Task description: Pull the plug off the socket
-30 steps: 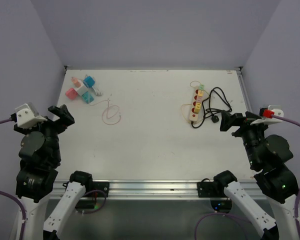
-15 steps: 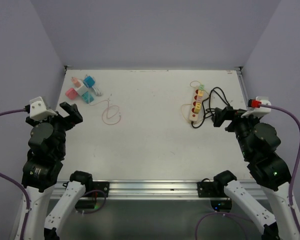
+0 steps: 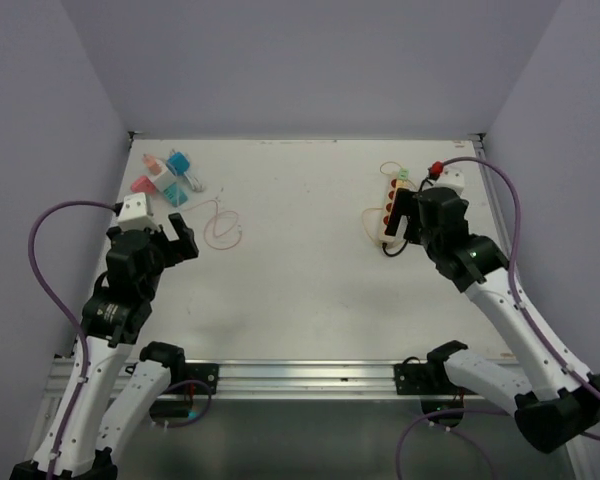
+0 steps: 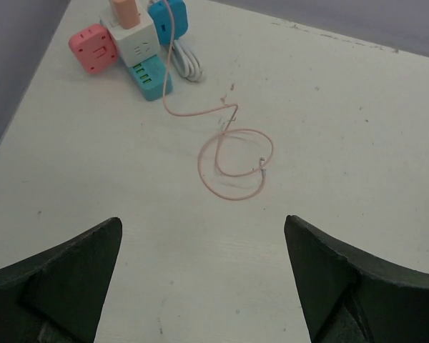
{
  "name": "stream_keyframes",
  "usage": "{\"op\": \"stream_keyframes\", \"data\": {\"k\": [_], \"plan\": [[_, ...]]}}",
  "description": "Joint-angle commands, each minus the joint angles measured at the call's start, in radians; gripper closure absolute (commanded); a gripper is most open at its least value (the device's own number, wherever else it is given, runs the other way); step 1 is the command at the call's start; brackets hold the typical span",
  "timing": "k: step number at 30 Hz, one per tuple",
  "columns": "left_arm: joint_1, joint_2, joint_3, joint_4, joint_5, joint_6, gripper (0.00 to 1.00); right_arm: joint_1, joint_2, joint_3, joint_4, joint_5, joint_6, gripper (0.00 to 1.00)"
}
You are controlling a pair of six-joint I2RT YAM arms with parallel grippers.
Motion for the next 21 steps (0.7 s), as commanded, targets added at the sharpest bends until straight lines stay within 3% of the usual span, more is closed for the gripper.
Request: {"op": "stream_keyframes", "data": {"k": [1,8,16,21], "plan": [[-0.005,-0.021,-0.081,0.098,0.078,0.018,0.00,0.002,0.114,-0.011,0.034,0.059,0.094,0.01],[-0.005,-0.063,-0.211,0.184,0.136,-0.012,0.00,-0.050,0.416,0.044,0.102,0.032,0.169,0.04],[-0.005,-0.093,-0.247,0.223,0.153,-0.004,0.00,-0.098,0.647,0.071,0.232,-0.030,0.213,0.25],[-0.004,-0.084,-0.248,0.229,0.159,-0.001,0.00,-0.105,0.750,0.101,0.254,0.001,0.226,0.28]]}}
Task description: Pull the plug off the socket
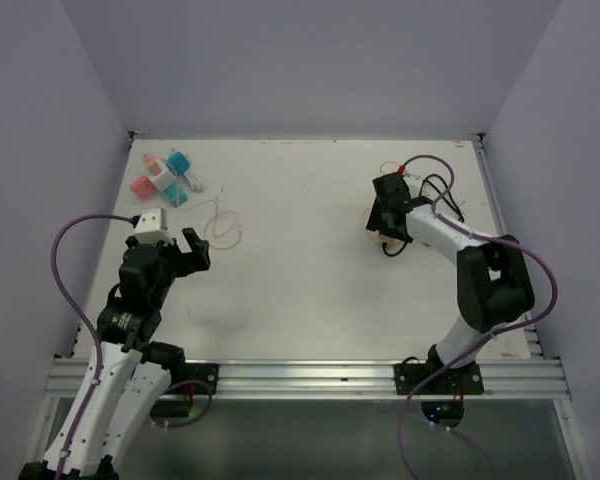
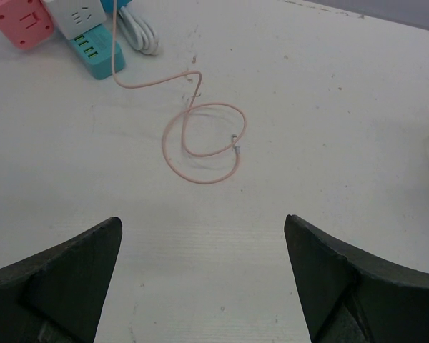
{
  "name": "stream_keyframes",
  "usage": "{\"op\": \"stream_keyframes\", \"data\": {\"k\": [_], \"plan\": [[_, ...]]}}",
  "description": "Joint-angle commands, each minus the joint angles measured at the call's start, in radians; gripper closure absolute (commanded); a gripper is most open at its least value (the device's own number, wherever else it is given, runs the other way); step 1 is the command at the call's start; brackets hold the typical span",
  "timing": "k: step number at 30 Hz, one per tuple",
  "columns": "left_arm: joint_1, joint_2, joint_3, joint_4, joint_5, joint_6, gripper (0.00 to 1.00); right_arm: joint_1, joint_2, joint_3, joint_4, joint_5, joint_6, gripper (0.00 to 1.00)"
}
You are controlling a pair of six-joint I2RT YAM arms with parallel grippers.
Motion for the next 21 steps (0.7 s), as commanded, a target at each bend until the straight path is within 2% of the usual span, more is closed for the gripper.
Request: {"op": "stream_keyframes", "data": {"k": [1,4,12,14,17,21], "plan": [[-0.003,0.003,-0.001,0.063,0.013,0.002,0.00,-0.010,0.049,0.064,0.072,0.032,0.040,0.30],[-0.002,0.000,-0.001,0.057,-0.005,-0.003,0.00,-0.020,0.094,0.065,0.106,0.040,0.032,0.35],[0.004,-0.008,-0.003,0.055,-0.014,-0.003,0.00,-0.031,0.157,0.056,0.169,0.028,0.011,0.42],[0.006,-0.005,-0.003,0.055,-0.014,-0.003,0.01,-0.034,0.164,0.064,0.176,0.023,-0.002,0.48],[0.007,-0.003,-0.003,0.055,-0.016,-0.004,0.00,-0.040,0.158,0.076,0.170,0.031,-0.018,0.63],[0.009,0.000,-0.001,0.053,-0.014,-0.003,0.00,-0.040,0.100,0.090,0.163,0.080,-0.070,0.89]]}}
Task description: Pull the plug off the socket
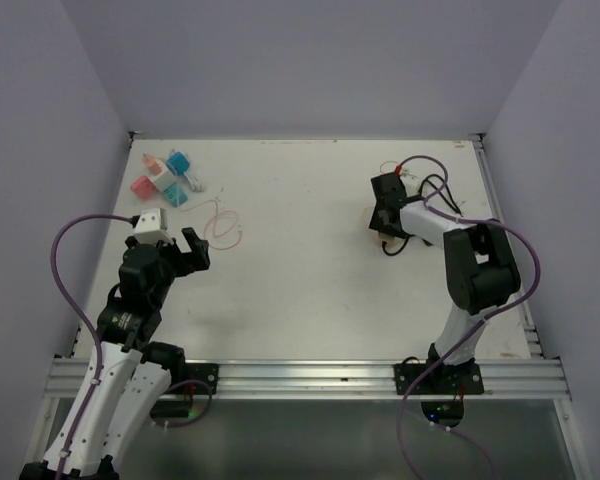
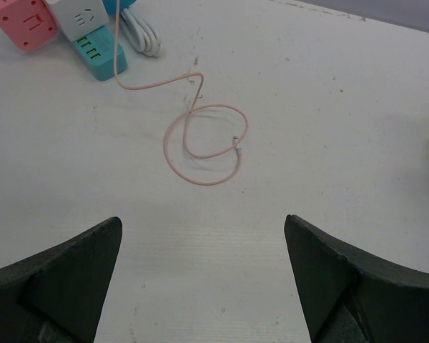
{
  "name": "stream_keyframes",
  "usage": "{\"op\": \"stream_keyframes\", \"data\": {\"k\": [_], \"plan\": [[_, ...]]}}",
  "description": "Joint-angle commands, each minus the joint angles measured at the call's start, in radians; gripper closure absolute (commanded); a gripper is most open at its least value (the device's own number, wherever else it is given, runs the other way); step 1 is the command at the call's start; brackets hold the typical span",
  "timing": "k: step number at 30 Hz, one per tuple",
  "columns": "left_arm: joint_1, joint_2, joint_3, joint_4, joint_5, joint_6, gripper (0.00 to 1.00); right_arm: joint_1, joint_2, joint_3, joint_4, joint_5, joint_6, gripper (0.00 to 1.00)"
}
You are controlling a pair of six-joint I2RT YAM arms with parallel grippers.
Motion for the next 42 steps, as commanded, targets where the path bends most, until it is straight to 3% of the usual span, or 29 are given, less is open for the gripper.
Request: {"op": "stream_keyframes", "data": {"k": [1,3,13,23,33,42], "plan": [[0.005,-0.001,-0.001,0.046,-0.008,-0.004,0.00,-0.012,-0.063,0.058,0.036,0.105,-0.072,0.93],[0.006,0.001,-0.001,0.046,-0.008,-0.004,0.00,-0.012,-0.098,0.072,0.031,0.131,-0.105,1.00],[0.009,0.007,-0.001,0.045,-0.005,-0.004,0.00,0.004,-0.190,0.077,-0.001,0.254,-0.195,1.00],[0.009,0.018,-0.007,0.052,0.046,-0.012,0.00,0.083,-0.341,-0.008,0.024,0.100,-0.137,1.00],[0.005,0.153,0.006,0.077,0.354,-0.254,0.00,0.266,-0.445,-0.230,0.065,-0.121,0.062,1.00],[-0.069,0.233,0.047,0.164,0.461,-0.463,0.00,0.395,-0.514,-0.357,0.159,-0.258,0.214,1.00]]}}
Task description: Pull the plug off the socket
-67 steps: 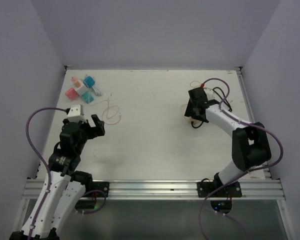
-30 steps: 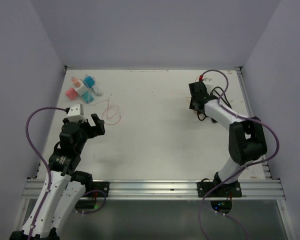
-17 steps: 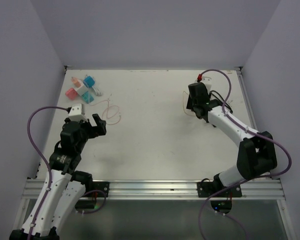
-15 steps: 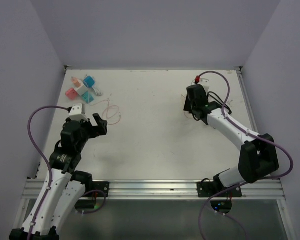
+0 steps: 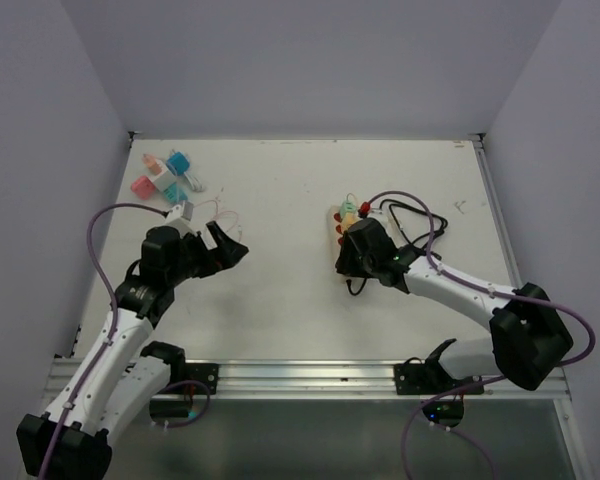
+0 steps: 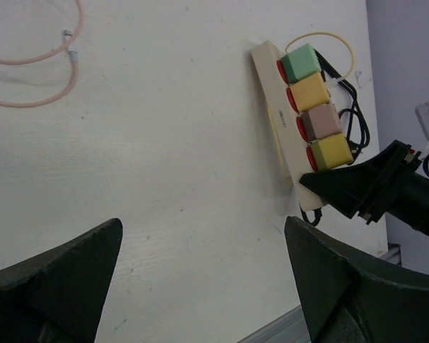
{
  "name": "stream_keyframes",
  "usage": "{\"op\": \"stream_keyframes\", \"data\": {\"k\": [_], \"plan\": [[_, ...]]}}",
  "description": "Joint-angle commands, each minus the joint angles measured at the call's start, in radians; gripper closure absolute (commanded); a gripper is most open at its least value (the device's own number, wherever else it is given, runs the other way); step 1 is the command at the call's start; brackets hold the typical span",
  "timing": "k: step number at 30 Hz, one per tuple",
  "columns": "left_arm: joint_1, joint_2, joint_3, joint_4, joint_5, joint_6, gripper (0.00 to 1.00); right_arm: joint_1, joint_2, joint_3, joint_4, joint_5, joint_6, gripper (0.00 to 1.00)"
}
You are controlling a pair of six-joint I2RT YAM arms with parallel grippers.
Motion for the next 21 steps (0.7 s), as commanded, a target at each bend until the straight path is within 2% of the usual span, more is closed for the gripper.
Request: {"op": "stream_keyframes", "data": {"k": [1,10,15,21], "plan": [[-0.053,0.010,0.036,0.132,0.068,-0.146,0.00,0.031,-0.047,-0.011,0.138,-0.100,0.111,1.00],[-0.266,0.134,0.012,0.273,-0.036,-0.286,0.03,0.054,-0.105,-0.122,0.326,-0.226,0.195,1.00],[-0.404,0.275,0.050,0.344,-0.140,-0.329,0.04,0.065,-0.107,-0.211,0.435,-0.312,0.240,1.00],[-0.455,0.409,0.073,0.367,-0.213,-0.380,0.04,0.093,-0.122,-0.257,0.523,-0.372,0.234,1.00]]}}
